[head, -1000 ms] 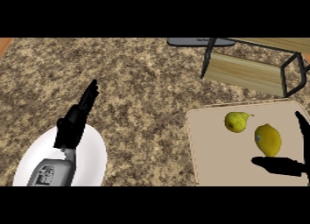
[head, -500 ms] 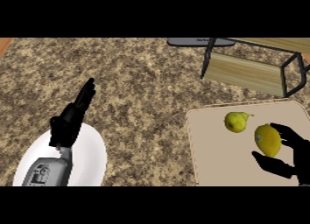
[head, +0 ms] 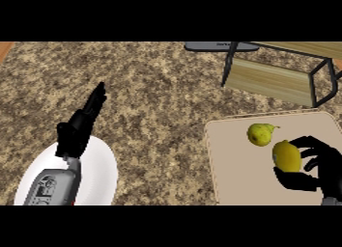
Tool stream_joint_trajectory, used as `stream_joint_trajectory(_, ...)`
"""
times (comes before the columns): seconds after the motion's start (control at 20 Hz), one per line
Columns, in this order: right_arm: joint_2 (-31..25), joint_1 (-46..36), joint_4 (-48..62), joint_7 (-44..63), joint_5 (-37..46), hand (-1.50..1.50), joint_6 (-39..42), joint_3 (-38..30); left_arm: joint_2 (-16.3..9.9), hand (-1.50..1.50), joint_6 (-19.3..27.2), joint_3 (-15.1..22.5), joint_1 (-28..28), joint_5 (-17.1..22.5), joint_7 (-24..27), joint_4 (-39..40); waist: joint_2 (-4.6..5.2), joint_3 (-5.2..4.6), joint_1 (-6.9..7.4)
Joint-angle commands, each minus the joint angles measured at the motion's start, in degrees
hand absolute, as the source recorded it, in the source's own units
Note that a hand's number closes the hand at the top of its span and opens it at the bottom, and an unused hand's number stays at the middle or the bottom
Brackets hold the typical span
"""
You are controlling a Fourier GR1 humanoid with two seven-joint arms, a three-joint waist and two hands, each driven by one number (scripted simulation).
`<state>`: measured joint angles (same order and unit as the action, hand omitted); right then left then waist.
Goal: Pick the lemon from the tray and place it in the tiered shelf
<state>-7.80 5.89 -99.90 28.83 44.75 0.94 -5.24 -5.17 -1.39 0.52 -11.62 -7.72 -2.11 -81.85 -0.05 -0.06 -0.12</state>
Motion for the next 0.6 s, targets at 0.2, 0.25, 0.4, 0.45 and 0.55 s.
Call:
stream_joint_trajectory(0.2,7.6,-11.7,3.5,16.4,14.8,1.50,0.6,18.9,0.8,0.00,-1.2,2.0,1.7,-0.5,1.2,-1.3,0.30,-0.10,2.87)
stream_joint_trajectory(0.25,7.6,-16.3,6.5,19.7,14.8,1.50,2.0,20.3,0.7,0.00,-1.4,2.2,0.6,-0.4,-0.4,-2.1,0.48,-0.10,4.49)
stream_joint_trajectory(0.4,7.7,-26.1,11.6,29.4,13.2,1.50,0.4,28.7,1.5,0.00,-0.3,2.1,-1.3,-1.1,0.4,0.4,0.56,-0.03,3.90)
stream_joint_trajectory(0.45,7.7,-27.9,13.1,32.2,10.2,1.50,-3.5,31.4,-0.4,0.00,-2.5,0.4,-0.1,1.4,-0.7,-2.1,0.28,0.04,3.48)
stream_joint_trajectory(0.55,7.8,-33.8,12.8,36.0,7.8,1.50,-10.4,33.5,2.6,0.00,0.4,2.4,-1.5,-1.3,0.4,1.1,0.43,0.05,3.18)
